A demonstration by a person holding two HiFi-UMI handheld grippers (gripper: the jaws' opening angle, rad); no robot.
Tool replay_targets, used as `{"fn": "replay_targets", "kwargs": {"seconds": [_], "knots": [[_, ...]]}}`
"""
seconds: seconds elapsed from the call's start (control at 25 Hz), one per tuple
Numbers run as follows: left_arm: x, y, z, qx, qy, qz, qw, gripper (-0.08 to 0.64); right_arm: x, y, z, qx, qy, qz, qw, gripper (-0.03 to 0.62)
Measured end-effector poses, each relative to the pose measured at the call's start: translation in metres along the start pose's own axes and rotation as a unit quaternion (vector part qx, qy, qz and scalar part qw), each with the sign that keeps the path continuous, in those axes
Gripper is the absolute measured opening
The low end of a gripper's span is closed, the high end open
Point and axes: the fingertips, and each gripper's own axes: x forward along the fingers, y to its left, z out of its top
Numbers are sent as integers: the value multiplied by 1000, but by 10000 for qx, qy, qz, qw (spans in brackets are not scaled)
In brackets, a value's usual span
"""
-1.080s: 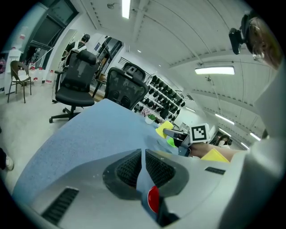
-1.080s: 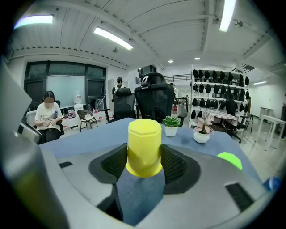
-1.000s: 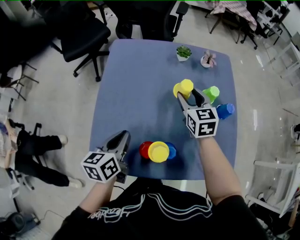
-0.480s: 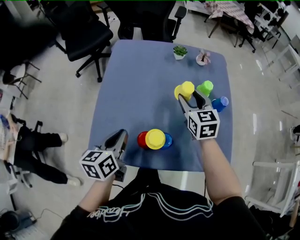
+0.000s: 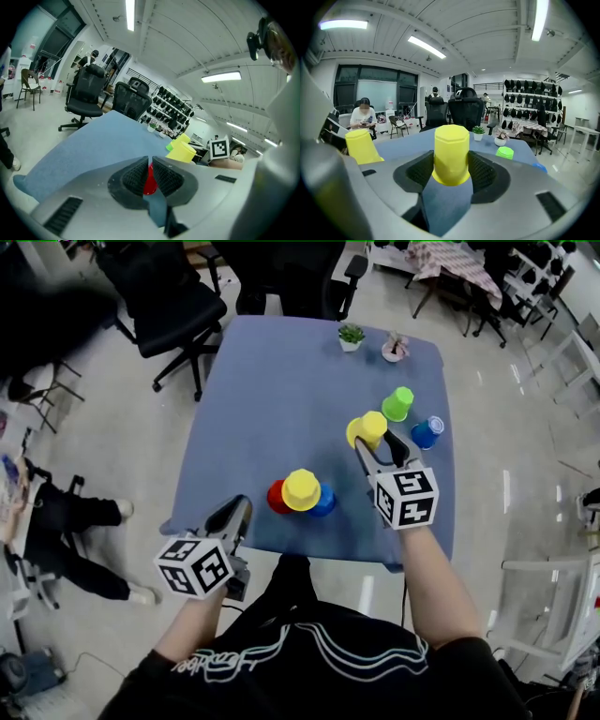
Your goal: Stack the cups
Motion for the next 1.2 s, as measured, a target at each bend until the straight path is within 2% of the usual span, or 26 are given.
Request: {"fn": "replay_targets", "kwargs": {"seconds": [0.48, 0.72, 1.2], "knots": [[-25, -44, -17, 167, -42, -123, 9998, 48, -63, 14, -23, -36, 0, 121, 9999, 247], [-32, -62, -27, 129, 28, -209, 9997, 48, -82, 25, -42, -75, 53, 267, 9996, 247], [-20, -66, -46, 95, 110, -226, 9996, 48, -91, 47, -82, -117, 280, 581, 9978, 247]]}}
